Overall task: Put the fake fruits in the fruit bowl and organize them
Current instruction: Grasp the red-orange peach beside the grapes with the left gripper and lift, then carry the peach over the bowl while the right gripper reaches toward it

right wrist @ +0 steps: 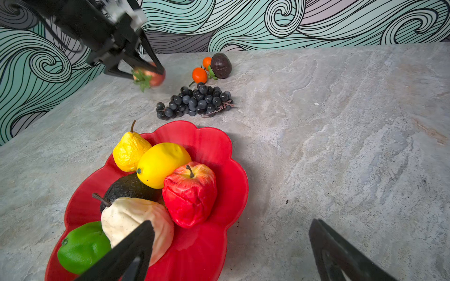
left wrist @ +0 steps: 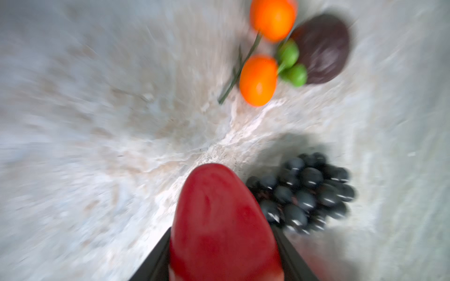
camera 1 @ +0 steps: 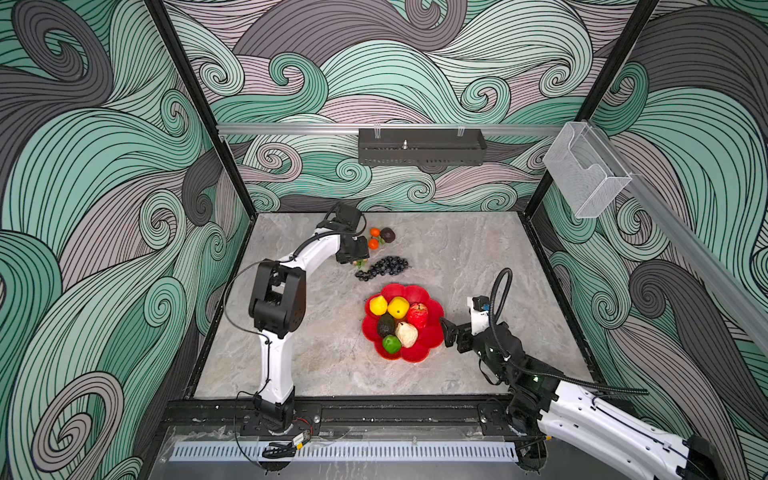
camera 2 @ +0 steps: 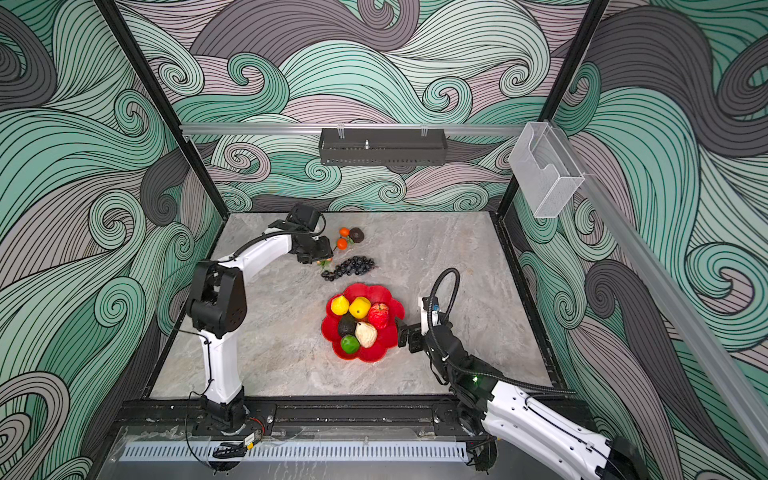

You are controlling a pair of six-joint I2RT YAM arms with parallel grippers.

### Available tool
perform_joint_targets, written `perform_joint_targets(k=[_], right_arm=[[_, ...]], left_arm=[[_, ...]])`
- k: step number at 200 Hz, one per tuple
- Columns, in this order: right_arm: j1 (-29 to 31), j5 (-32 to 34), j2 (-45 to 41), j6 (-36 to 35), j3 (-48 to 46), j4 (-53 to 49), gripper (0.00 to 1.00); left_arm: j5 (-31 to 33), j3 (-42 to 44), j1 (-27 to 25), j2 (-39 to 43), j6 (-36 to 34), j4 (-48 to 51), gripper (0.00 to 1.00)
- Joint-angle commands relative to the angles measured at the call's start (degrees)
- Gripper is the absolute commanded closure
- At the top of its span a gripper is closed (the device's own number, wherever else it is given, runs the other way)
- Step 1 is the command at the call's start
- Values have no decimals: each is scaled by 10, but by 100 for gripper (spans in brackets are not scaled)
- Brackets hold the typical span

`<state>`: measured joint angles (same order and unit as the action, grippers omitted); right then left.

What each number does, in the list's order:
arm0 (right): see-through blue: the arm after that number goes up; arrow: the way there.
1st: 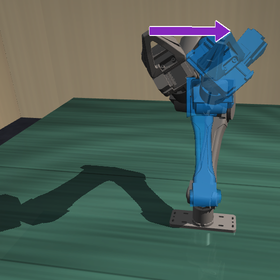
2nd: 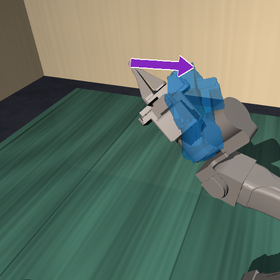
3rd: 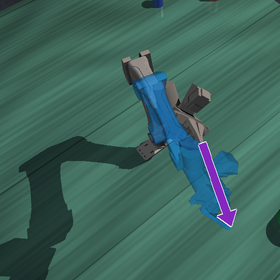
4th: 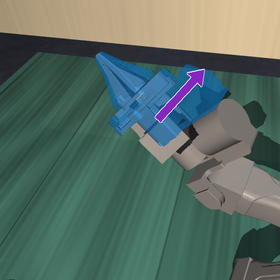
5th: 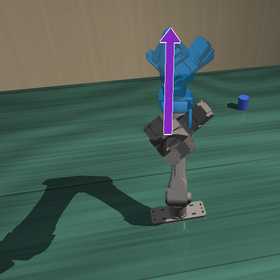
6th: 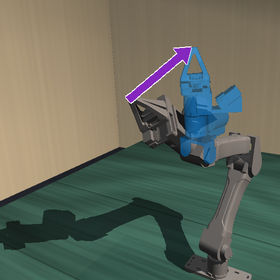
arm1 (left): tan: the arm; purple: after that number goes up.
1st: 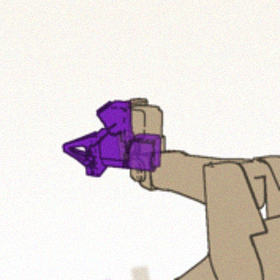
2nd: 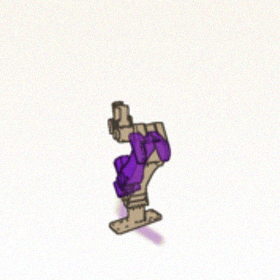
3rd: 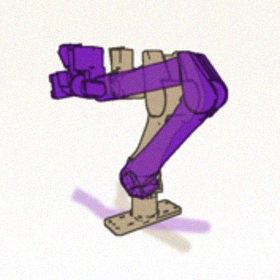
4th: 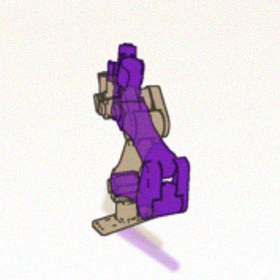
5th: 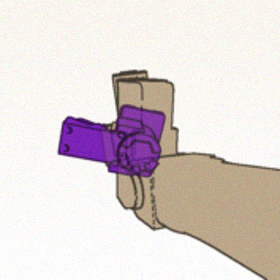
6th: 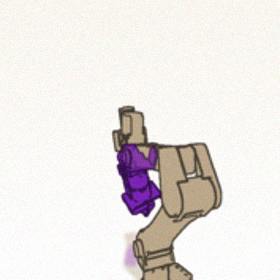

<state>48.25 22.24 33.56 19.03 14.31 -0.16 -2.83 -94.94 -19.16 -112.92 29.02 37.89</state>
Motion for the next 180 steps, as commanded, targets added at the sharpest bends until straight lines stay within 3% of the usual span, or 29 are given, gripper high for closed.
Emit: perform_joint_targets(k=[1,36,64,92,138,180], right_arm=[[-3,-13,4,-7,-1,23,0],[-2,-33,-23,3,-7,18,0],[-2,-109,-42,55,12,9,0],[14,-169,1,153,46,28,4],[99,-146,108,260,112,56,13],[135,-147,165,281,148,76,21]], left_arm=[[38,42,6,98,20,-17,51],[-20,237,-8,288,89,-121,52],[-21,380,-34,429,160,-175,53],[-14,472,-69,521,235,-224,54],[46,550,-151,583,342,-290,54],[96,576,-210,583,385,-310,54]])
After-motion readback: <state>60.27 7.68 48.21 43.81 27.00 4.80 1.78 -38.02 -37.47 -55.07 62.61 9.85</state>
